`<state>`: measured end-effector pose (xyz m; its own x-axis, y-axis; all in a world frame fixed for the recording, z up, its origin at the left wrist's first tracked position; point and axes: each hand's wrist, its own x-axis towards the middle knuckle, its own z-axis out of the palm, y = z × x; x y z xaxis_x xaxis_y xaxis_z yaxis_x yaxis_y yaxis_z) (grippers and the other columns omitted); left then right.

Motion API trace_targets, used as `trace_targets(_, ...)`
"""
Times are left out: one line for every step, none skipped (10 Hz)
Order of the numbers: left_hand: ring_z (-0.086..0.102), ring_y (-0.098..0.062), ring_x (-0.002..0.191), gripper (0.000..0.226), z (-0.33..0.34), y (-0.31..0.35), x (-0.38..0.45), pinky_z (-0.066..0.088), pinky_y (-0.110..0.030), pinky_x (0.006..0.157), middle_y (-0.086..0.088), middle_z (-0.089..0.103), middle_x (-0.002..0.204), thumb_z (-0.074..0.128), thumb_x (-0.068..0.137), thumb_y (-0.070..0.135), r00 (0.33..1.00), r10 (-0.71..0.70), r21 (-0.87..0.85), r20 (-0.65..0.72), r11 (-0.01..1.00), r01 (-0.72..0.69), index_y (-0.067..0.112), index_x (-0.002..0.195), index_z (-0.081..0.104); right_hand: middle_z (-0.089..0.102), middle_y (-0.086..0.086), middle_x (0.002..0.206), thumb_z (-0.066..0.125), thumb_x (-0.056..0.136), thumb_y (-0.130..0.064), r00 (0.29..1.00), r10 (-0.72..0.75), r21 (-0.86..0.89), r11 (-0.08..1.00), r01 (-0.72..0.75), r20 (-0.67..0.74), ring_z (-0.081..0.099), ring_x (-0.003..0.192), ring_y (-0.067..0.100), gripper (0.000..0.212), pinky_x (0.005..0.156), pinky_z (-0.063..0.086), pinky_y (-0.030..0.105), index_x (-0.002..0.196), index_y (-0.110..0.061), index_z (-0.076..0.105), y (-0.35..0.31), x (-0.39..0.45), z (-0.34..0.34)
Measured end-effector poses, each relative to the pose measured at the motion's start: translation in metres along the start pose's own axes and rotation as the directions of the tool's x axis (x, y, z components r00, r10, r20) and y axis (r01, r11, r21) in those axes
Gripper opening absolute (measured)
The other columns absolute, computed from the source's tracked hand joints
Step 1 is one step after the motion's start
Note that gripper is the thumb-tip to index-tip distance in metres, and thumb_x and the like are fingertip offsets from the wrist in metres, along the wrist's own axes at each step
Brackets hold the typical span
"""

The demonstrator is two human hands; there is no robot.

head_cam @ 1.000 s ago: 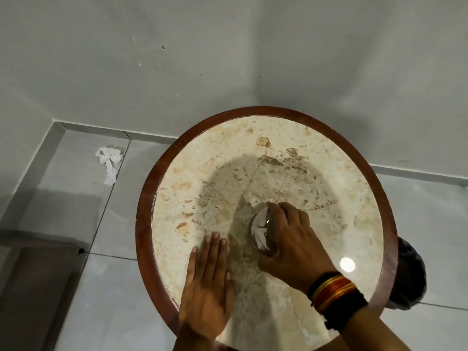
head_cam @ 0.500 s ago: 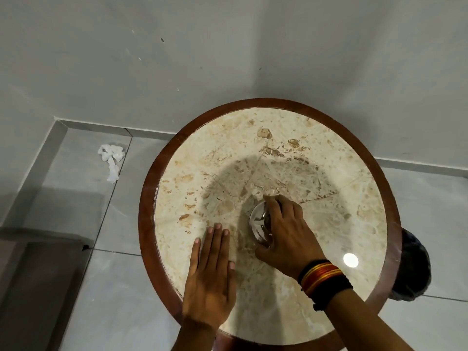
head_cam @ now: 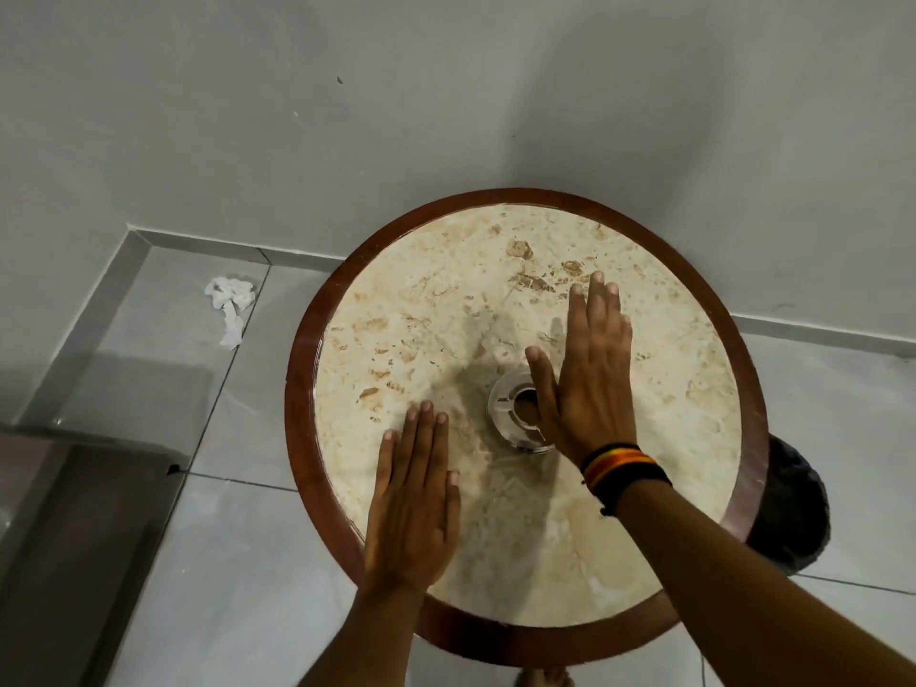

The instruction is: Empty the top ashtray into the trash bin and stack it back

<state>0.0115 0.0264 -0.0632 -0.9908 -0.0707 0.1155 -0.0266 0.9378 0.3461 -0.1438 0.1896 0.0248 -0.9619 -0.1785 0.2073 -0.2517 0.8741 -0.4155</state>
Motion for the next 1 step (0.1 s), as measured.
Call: trace_targets(0.012,-0.029,0.167,0.064,-0.0255,0.0037,0.0290,0.012,-0.052,0.134,-0.015,0.018,0.179,0.035,0.110,0.031,0.995,-0.016,-0.027,-0.099,1.000,0.013,0.005,0.168,0.027,0.001,0.017,0.168,0.031,0.105,-0.046,0.997,-0.014,-0.133,0.991,0.003,-0.079,-0.002,0.156,0.031,0.072,0.123,0.011,0.058,0.160,-0.004,0.010,-0.0081,0.0123,-0.0130)
